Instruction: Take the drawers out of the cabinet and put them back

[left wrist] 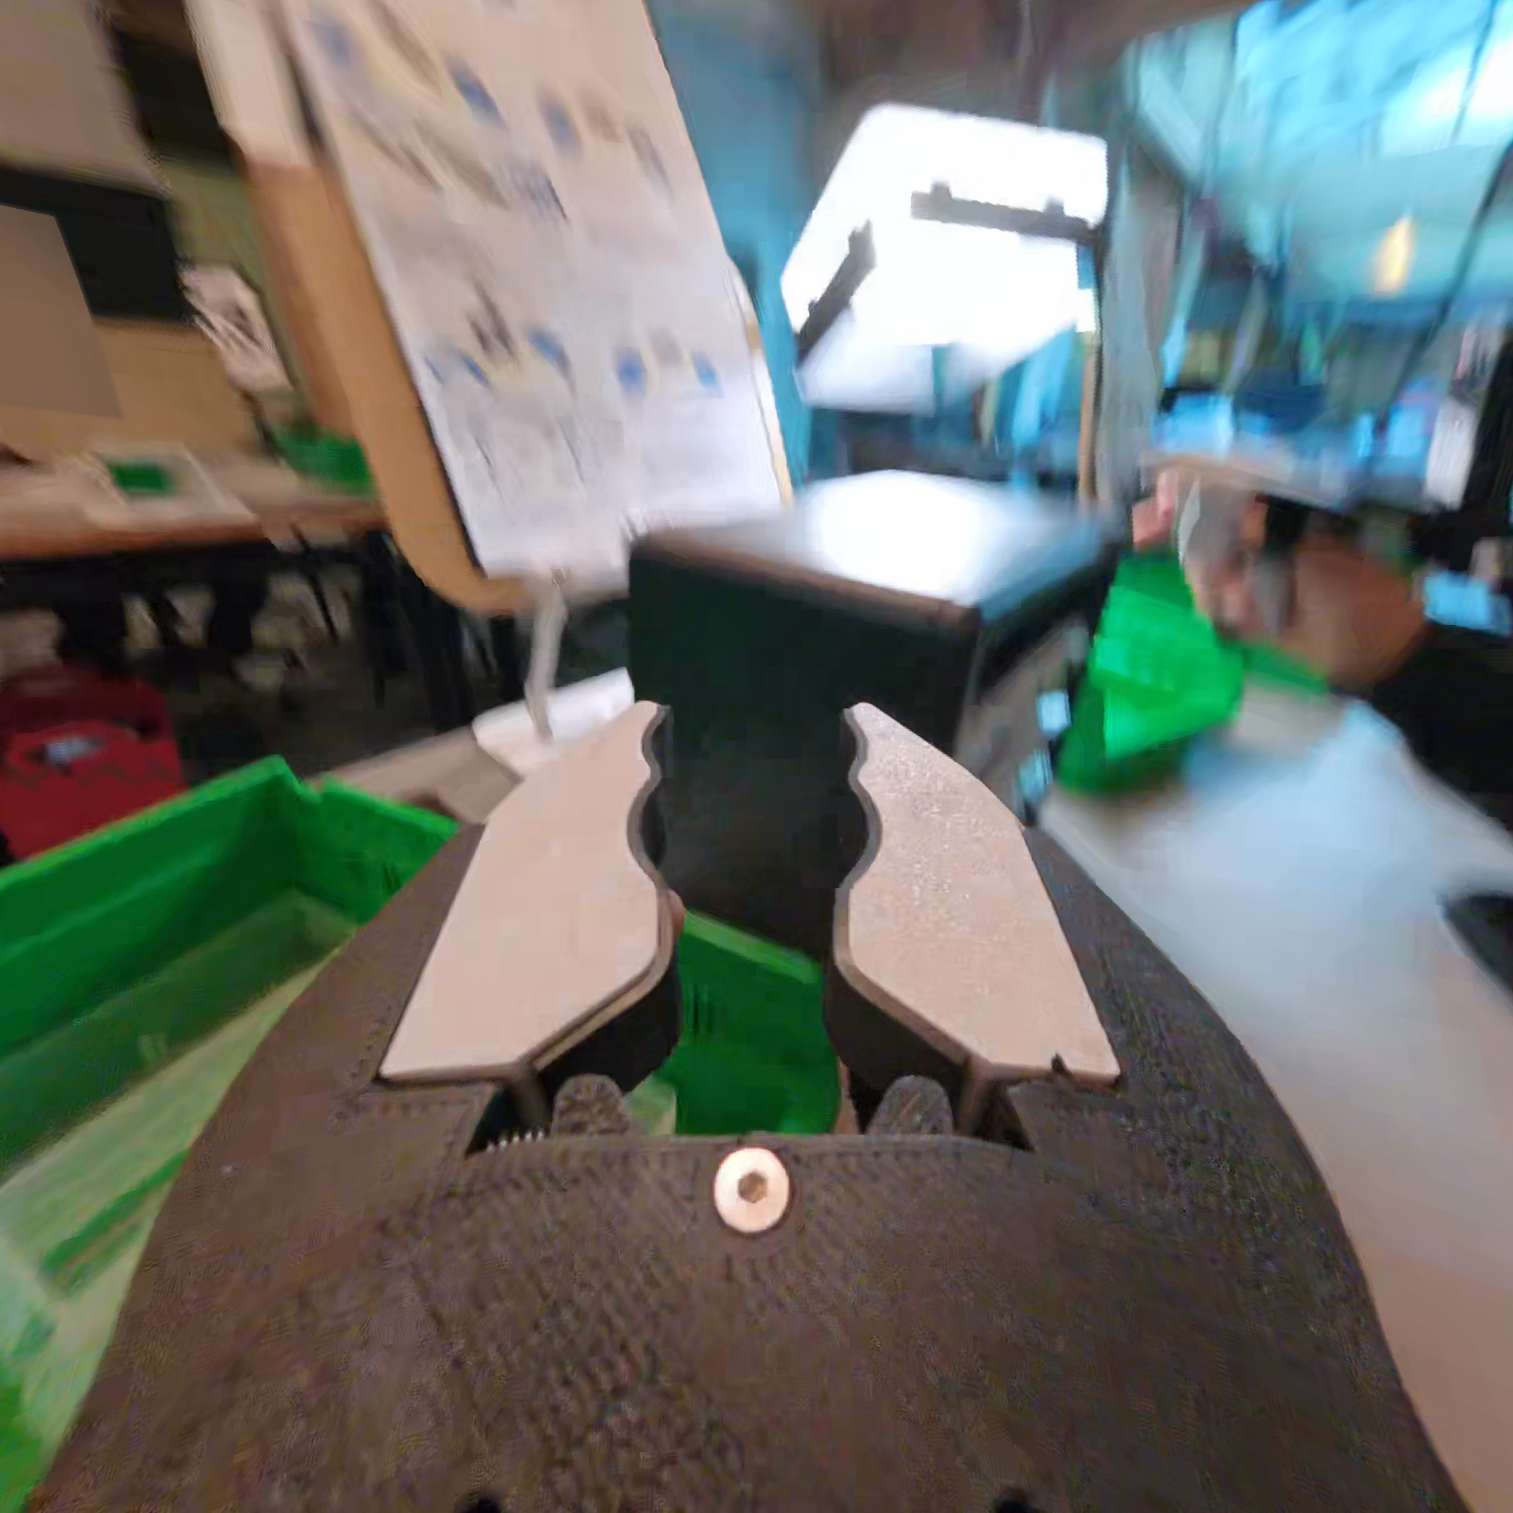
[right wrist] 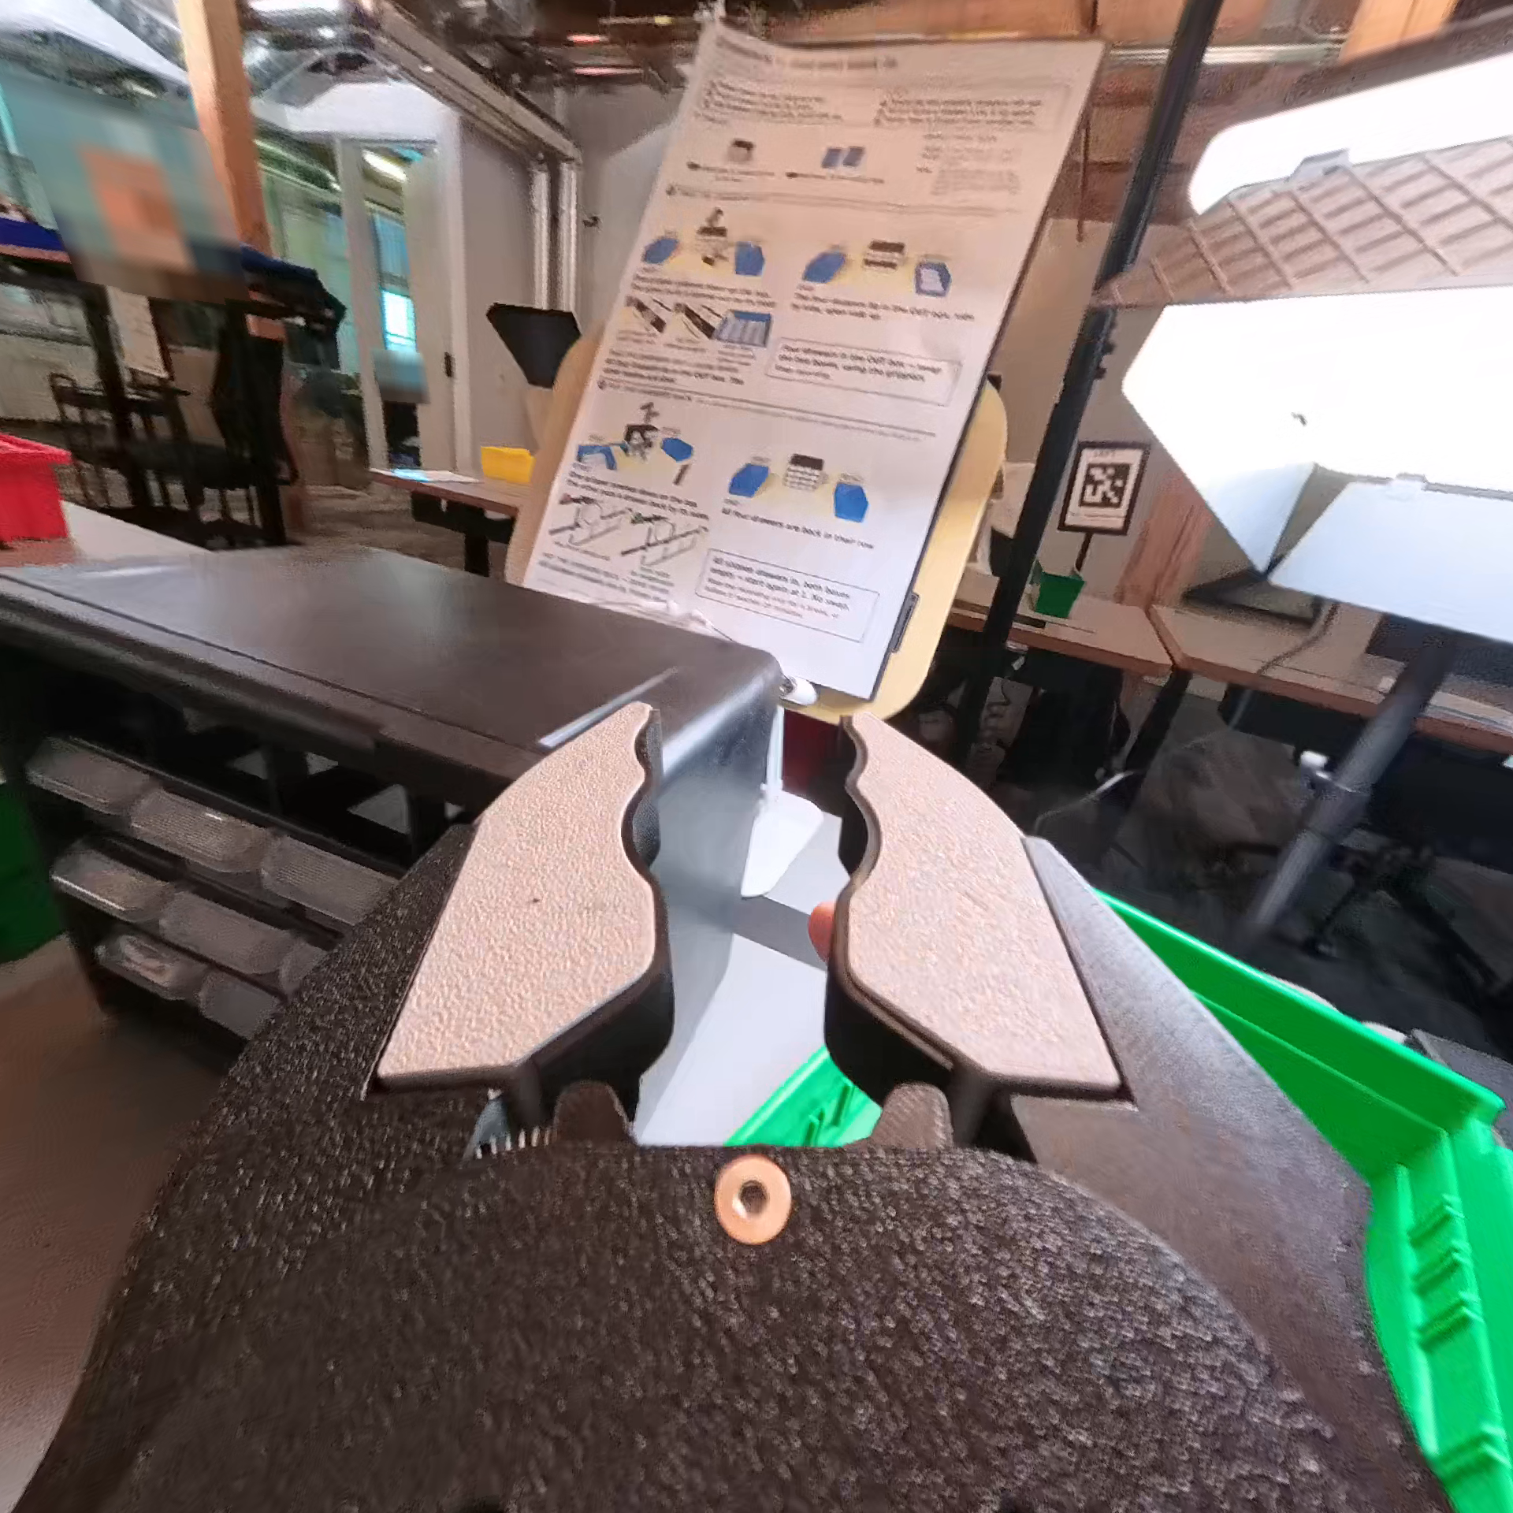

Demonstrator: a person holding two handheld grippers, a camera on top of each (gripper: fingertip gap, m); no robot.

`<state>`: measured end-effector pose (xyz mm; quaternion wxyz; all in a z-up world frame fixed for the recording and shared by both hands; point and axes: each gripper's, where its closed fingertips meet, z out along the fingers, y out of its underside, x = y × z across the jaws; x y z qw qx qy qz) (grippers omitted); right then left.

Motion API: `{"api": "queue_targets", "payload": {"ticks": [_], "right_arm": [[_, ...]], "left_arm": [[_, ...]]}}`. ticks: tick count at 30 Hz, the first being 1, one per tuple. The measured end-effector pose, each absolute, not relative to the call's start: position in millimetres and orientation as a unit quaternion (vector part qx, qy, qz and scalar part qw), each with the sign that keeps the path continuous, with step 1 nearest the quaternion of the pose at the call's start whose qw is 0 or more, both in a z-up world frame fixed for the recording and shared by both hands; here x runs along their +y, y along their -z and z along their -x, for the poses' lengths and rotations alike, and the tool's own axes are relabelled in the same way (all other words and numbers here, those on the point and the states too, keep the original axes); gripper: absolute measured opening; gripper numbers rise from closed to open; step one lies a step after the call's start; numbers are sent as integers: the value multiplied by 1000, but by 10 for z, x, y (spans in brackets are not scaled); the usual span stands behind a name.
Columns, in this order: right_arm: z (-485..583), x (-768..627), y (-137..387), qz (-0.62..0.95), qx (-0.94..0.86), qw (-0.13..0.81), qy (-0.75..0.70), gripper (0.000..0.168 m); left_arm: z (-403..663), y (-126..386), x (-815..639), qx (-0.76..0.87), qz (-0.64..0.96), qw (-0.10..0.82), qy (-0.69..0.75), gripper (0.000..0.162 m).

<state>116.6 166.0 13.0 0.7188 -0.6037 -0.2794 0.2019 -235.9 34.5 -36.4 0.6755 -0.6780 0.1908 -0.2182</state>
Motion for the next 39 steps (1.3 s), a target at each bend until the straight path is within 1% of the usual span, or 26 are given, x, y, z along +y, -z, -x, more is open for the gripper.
{"api": "queue_targets", "payload": {"ticks": [1,4,6,9,10,11,15,17,20,23,25,29,32,35,39], "right_arm": [[-1202,1676,-114,603,-275,722,-199,40],[-1293,1641,-212,584,-246,740,-226,40],[-1312,1639,-236,574,-236,749,-233,40],[-1256,1676,-163,577,-249,744,-229,41],[-1245,1689,-172,575,-251,745,-224,39],[-1237,1693,-217,570,-252,750,-222,33],[-1130,1655,-515,561,-254,755,-225,1],[-1068,1651,-601,570,-261,751,-208,0],[-883,1544,-658,576,-298,725,-231,0],[-692,1340,-622,572,-347,695,-266,8],[-592,1216,-578,564,-382,682,-268,12],[-432,981,-527,545,-439,663,-266,14],[-344,909,-425,542,-472,651,-246,15],[-278,889,-282,545,-499,635,-227,15],[-257,971,-171,568,-499,628,-186,17]], "left_arm": [[2415,154,401,150,644,715,227,34],[2529,-210,554,66,587,772,234,34],[2511,-309,603,57,574,785,226,34],[2546,-246,651,64,610,772,170,33],[2571,-216,646,62,624,762,159,32],[2607,-188,636,59,639,752,148,32],[2898,-140,578,33,690,719,71,29],[3091,-164,530,10,701,712,41,29],[3368,-164,495,-21,713,701,6,28],[3548,129,538,-18,766,642,-32,30],[3506,447,563,37,812,580,-45,28],[3270,1208,421,172,896,405,-55,25],[3259,1612,279,228,924,292,-96,29],[3344,1818,273,237,931,246,-131,32],[3431,1941,271,238,934,220,-152,30]]}}
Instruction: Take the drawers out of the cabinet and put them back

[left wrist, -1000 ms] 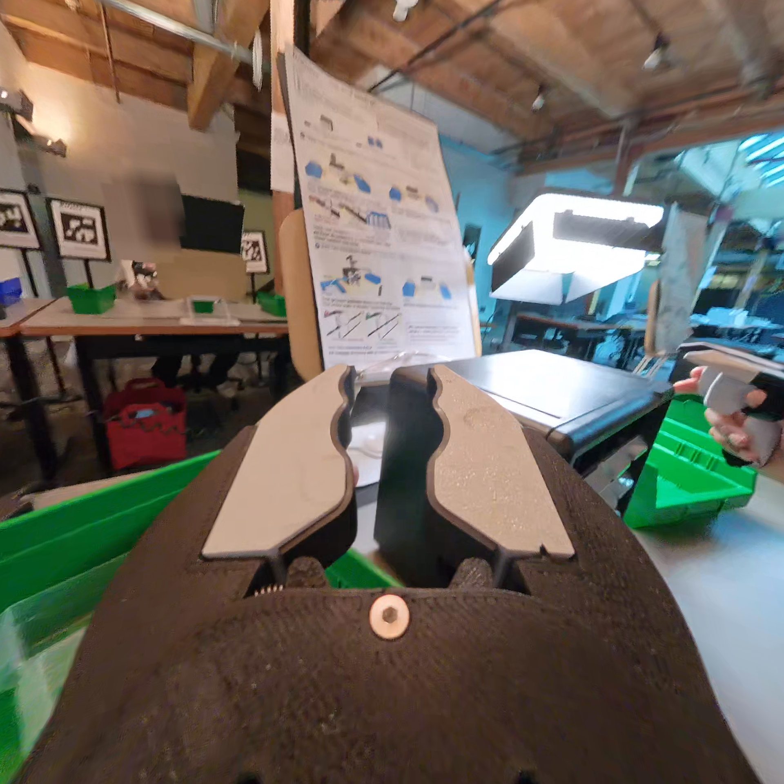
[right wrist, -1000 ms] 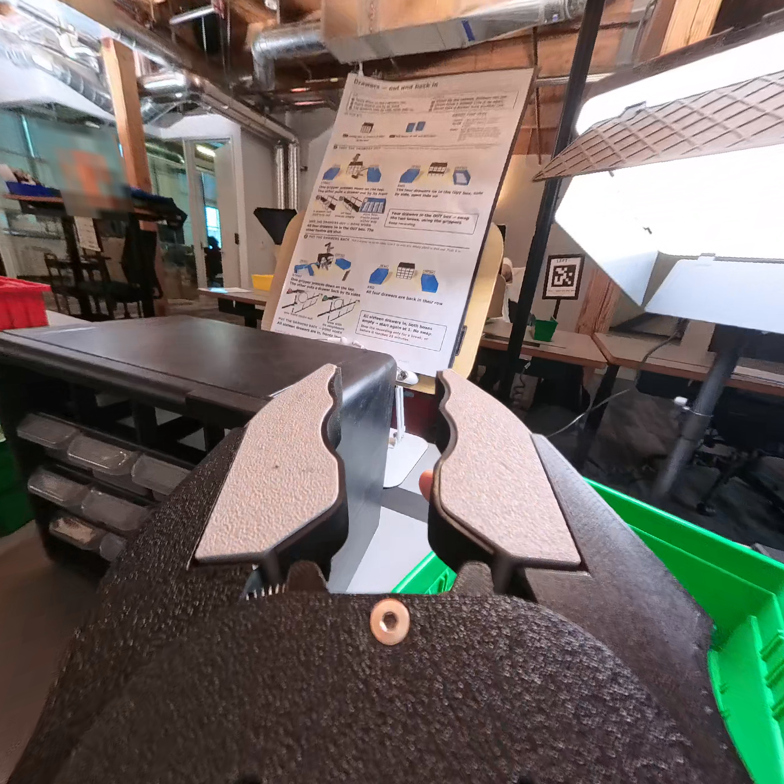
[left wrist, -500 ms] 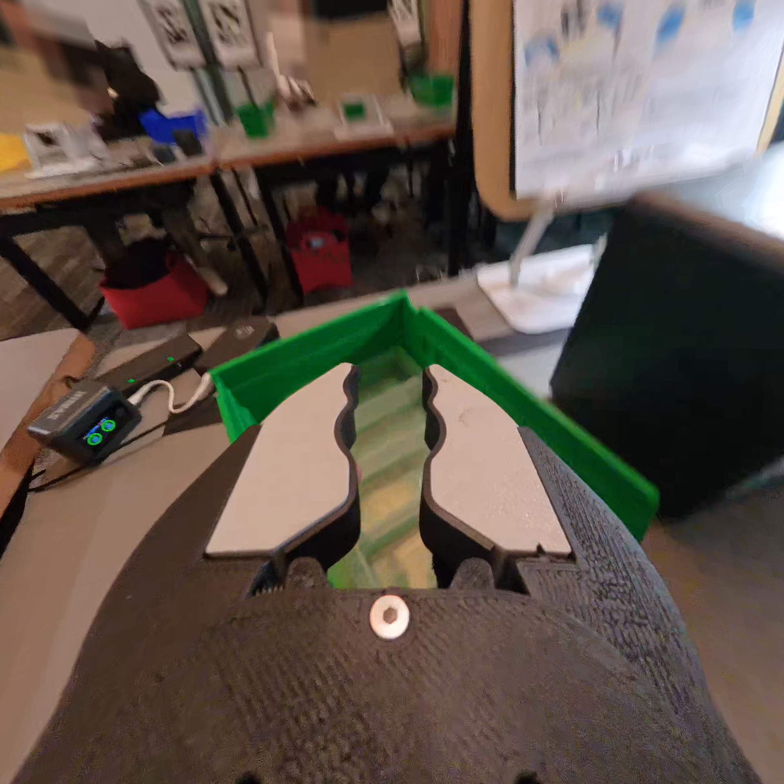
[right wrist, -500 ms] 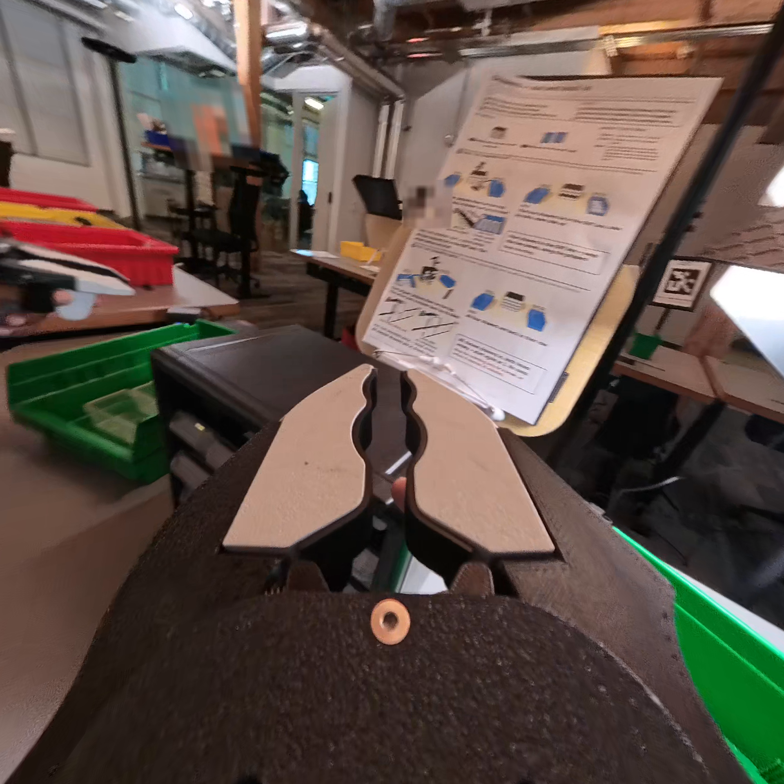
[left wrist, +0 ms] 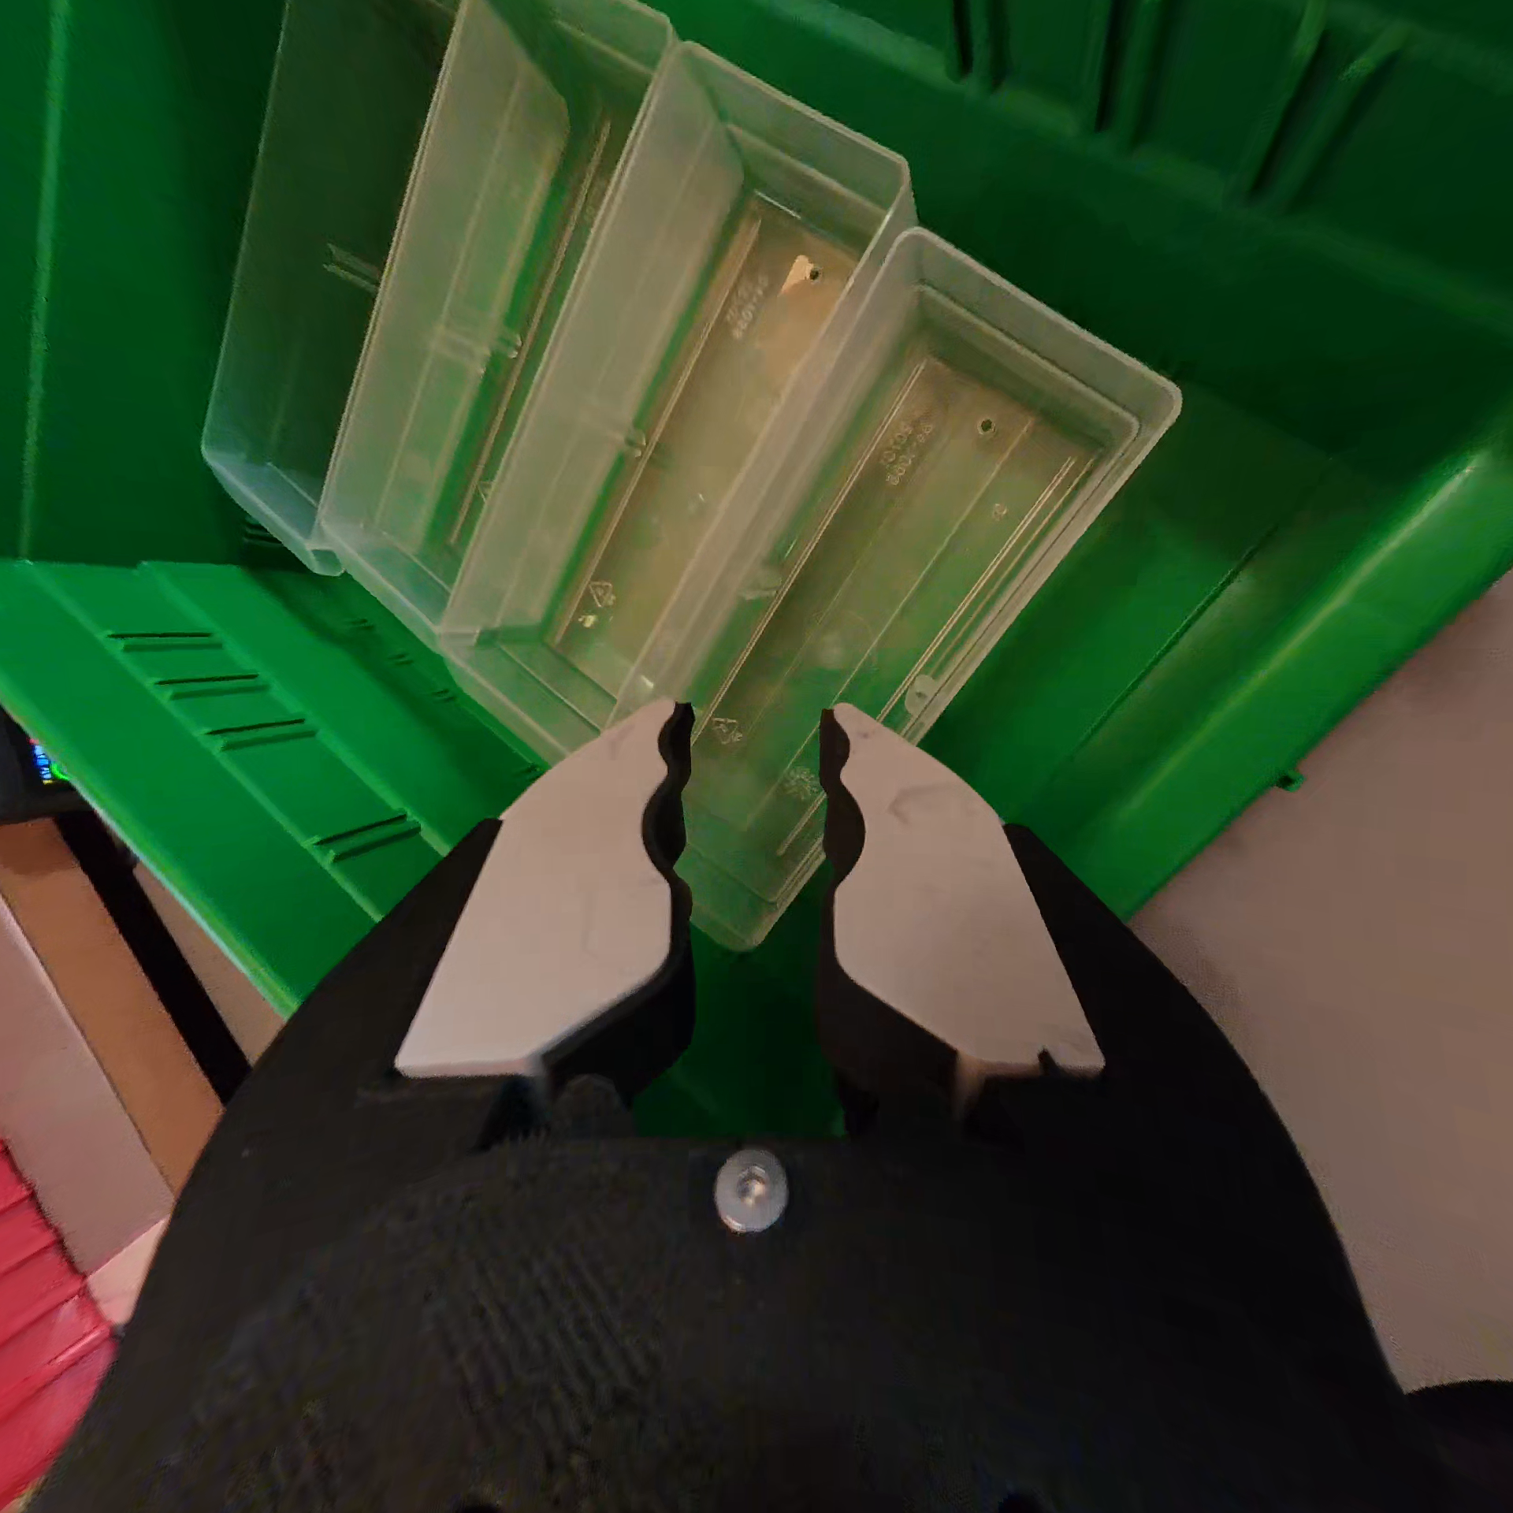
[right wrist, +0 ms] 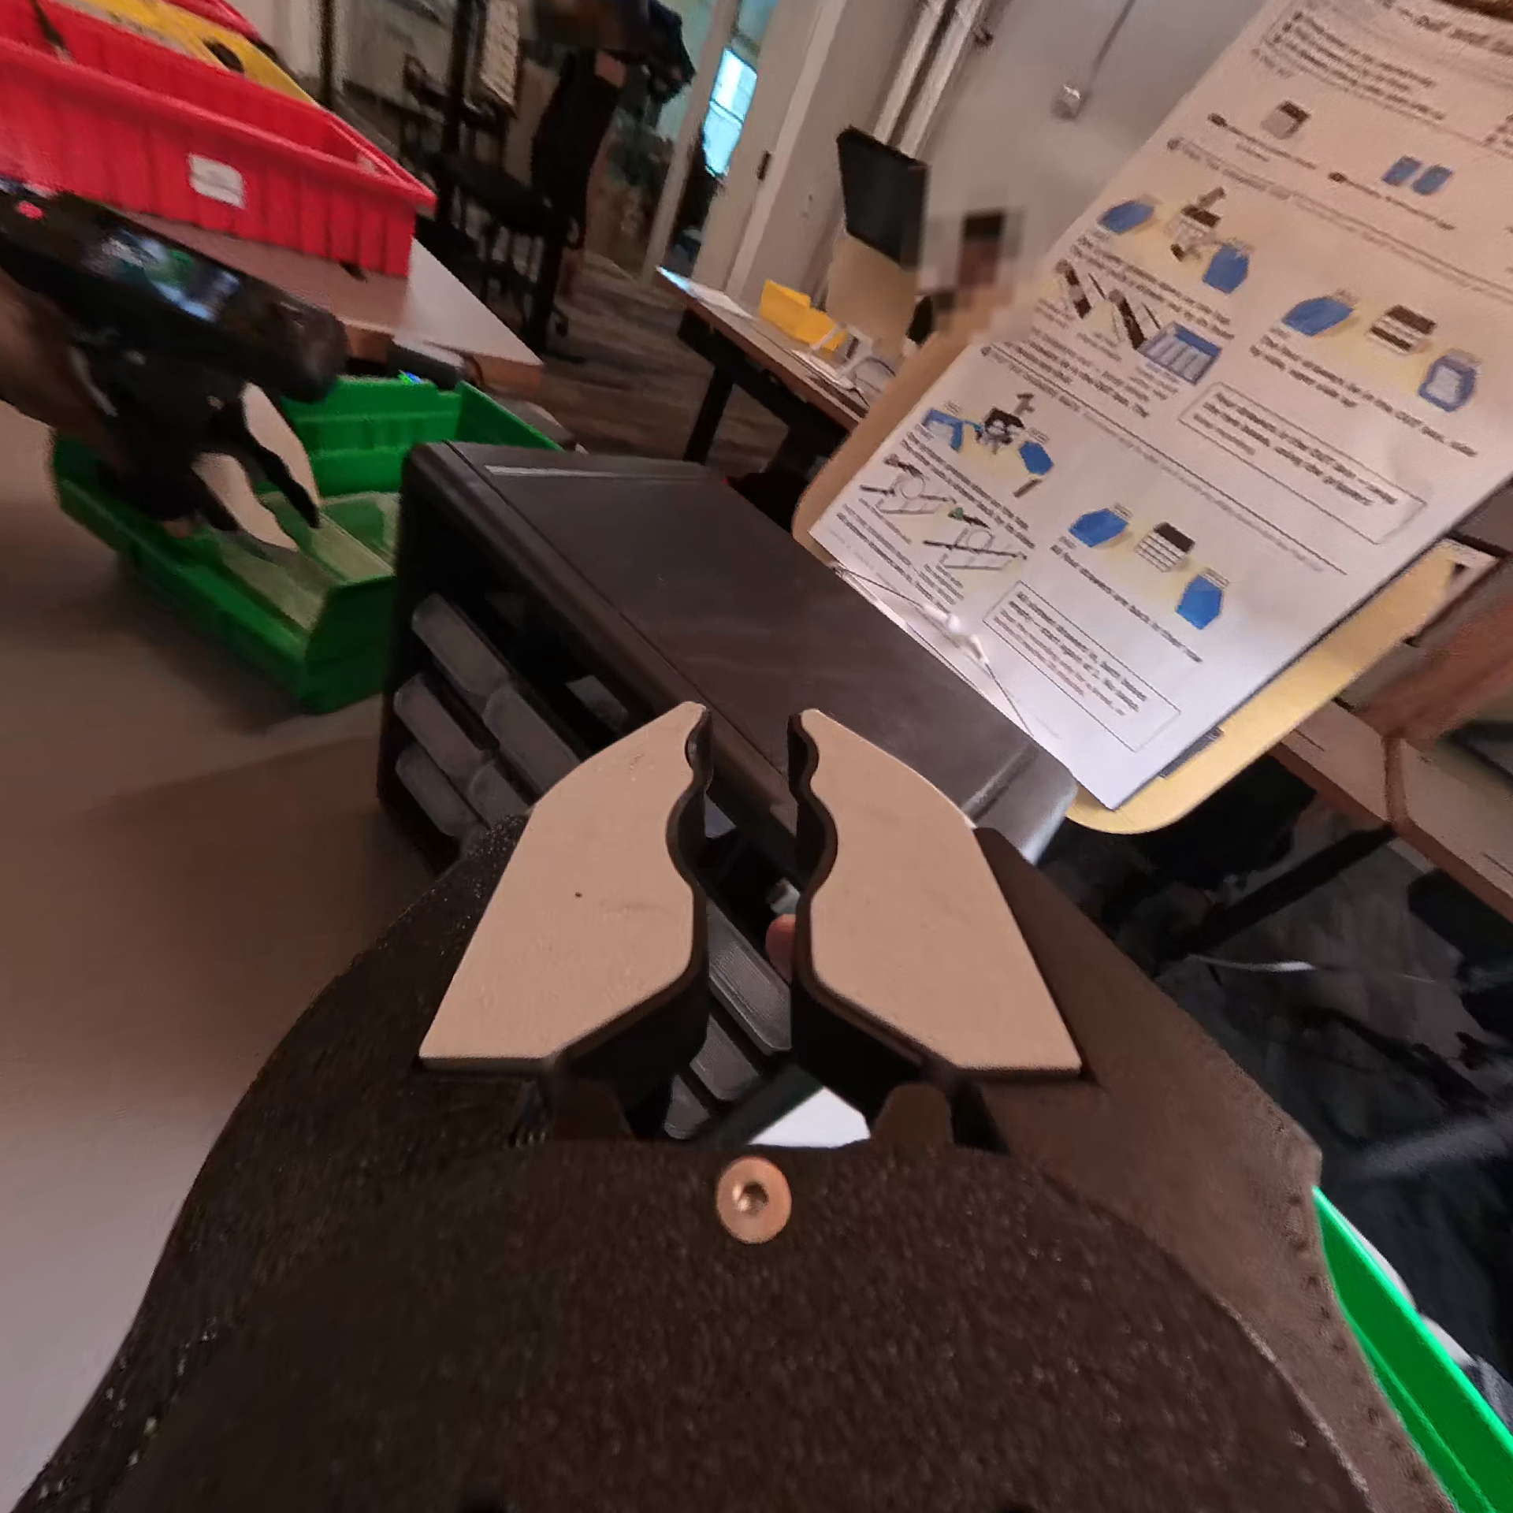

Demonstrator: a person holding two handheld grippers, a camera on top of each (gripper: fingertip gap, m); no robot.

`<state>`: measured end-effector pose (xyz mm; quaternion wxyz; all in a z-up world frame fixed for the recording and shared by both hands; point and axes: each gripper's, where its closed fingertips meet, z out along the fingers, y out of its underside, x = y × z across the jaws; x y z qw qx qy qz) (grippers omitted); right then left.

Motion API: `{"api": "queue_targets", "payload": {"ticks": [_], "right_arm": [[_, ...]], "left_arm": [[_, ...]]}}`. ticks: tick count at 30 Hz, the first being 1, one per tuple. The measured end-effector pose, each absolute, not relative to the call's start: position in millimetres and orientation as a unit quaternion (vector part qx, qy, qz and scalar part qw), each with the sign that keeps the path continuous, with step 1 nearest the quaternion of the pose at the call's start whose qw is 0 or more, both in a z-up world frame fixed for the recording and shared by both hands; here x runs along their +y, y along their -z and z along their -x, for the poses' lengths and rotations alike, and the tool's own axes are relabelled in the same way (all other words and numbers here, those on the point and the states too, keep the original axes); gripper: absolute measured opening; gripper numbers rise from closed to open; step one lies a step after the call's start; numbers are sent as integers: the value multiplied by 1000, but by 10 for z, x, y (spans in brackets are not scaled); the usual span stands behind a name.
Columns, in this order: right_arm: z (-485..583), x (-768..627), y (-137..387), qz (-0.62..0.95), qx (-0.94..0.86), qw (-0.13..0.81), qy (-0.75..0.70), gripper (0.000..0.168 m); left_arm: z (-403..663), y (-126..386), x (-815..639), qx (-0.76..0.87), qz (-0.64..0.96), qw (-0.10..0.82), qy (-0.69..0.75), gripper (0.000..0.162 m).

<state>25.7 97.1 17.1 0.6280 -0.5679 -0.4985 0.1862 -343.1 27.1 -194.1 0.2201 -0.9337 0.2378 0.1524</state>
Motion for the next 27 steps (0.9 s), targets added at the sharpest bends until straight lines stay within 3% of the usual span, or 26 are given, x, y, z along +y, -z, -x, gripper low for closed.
{"api": "queue_targets", "payload": {"ticks": [6,9,13,19,21,24,27], "right_arm": [[-420,1336,-39,663,-404,610,-157,31],[-540,1533,80,695,-369,597,-155,23],[-570,1623,122,711,-368,568,-189,14],[-565,1631,126,706,-390,545,-228,11],[-567,1628,124,696,-392,558,-226,11],[-574,1614,117,687,-394,572,-213,12],[-562,1575,110,681,-400,574,-216,18]], "left_arm": [[3475,2045,199,241,938,169,-183,23],[3499,2073,168,235,941,154,-189,20],[3509,2060,195,235,938,152,-204,1],[3206,1956,205,268,931,167,-181,0],[3204,1929,206,275,928,171,-187,4],[3294,1923,155,260,933,170,-184,27],[3358,1992,68,252,939,160,-173,31]]}}
